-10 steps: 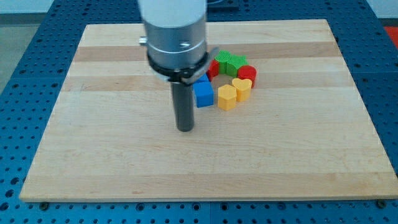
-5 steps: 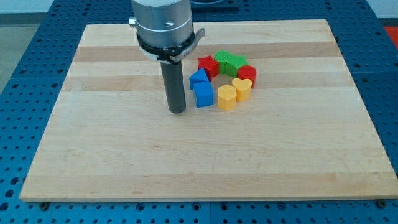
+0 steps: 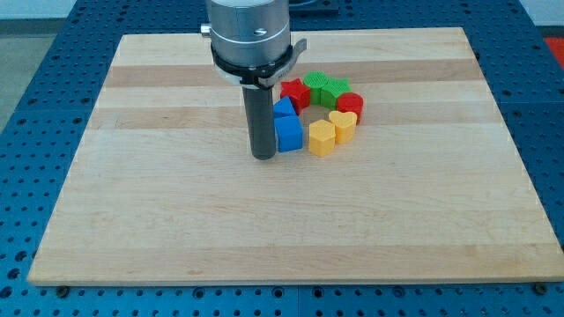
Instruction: Adjust the cube left to the hexagon
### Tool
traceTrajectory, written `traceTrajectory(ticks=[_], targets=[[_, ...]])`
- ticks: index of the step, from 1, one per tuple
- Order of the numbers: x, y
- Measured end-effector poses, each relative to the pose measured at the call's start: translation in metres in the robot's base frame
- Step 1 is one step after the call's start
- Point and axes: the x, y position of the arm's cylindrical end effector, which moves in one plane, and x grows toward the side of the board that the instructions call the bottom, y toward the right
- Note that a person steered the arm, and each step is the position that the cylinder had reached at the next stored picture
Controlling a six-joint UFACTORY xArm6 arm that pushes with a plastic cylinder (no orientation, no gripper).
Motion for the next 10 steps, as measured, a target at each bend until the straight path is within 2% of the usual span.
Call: traceTrajectory(ticks=[10], targets=[[0.0, 0.022]])
